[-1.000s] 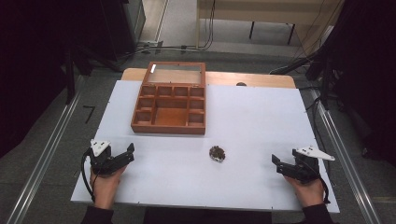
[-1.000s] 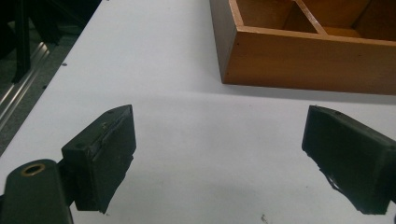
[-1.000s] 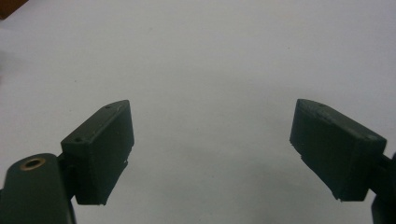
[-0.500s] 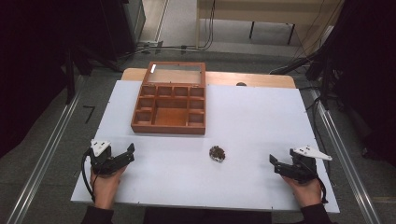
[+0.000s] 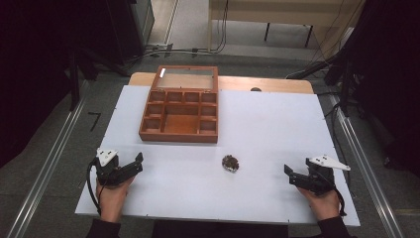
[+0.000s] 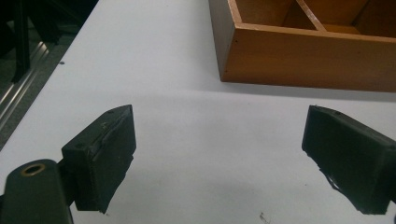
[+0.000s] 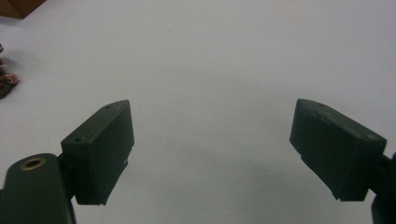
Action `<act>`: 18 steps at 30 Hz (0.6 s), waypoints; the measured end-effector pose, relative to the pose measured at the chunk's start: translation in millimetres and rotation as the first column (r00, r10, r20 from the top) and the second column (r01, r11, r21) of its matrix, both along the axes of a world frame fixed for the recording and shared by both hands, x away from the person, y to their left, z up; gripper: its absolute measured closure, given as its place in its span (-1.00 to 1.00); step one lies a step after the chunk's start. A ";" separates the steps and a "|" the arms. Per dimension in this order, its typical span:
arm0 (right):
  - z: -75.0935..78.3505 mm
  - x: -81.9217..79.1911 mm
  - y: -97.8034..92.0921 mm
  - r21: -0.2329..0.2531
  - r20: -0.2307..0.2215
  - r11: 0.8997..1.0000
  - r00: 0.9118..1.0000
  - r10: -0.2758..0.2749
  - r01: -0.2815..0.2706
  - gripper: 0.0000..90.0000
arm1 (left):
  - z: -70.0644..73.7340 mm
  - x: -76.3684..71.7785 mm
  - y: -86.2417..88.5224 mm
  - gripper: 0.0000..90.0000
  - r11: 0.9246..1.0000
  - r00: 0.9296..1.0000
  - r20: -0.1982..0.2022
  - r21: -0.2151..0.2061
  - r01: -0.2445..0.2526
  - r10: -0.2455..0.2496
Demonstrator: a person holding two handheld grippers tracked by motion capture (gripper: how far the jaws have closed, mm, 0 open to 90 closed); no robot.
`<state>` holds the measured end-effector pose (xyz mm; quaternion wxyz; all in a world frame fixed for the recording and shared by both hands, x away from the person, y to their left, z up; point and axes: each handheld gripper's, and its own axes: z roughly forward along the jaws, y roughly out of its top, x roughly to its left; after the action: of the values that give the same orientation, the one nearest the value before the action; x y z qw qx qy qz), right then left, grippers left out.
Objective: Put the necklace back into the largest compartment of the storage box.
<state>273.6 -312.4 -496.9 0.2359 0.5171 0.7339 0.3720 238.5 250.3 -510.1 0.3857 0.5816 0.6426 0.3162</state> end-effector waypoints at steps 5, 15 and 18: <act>0.2 0.2 5.6 -0.002 -0.002 1.000 1.000 0.013 -0.013 -0.73 | 0.2 -0.2 0.1 -0.77 1.000 1.000 0.001 -0.001 -0.001 0.001; 0.7 -0.3 12.5 0.003 -0.002 1.000 1.000 0.026 -0.026 -0.73 | 0.2 -0.2 -0.9 -0.77 1.000 1.000 -0.002 0.003 0.003 -0.003; 0.8 -0.3 14.7 0.000 -0.001 0.999 0.999 0.033 -0.033 -0.73 | 0.2 -0.4 -0.7 -0.77 1.000 1.000 -0.002 0.002 0.005 -0.005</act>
<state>273.3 -297.7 -496.0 0.2293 0.5052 0.7423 0.3757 238.2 249.6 -509.9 0.3853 0.5841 0.6411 0.3154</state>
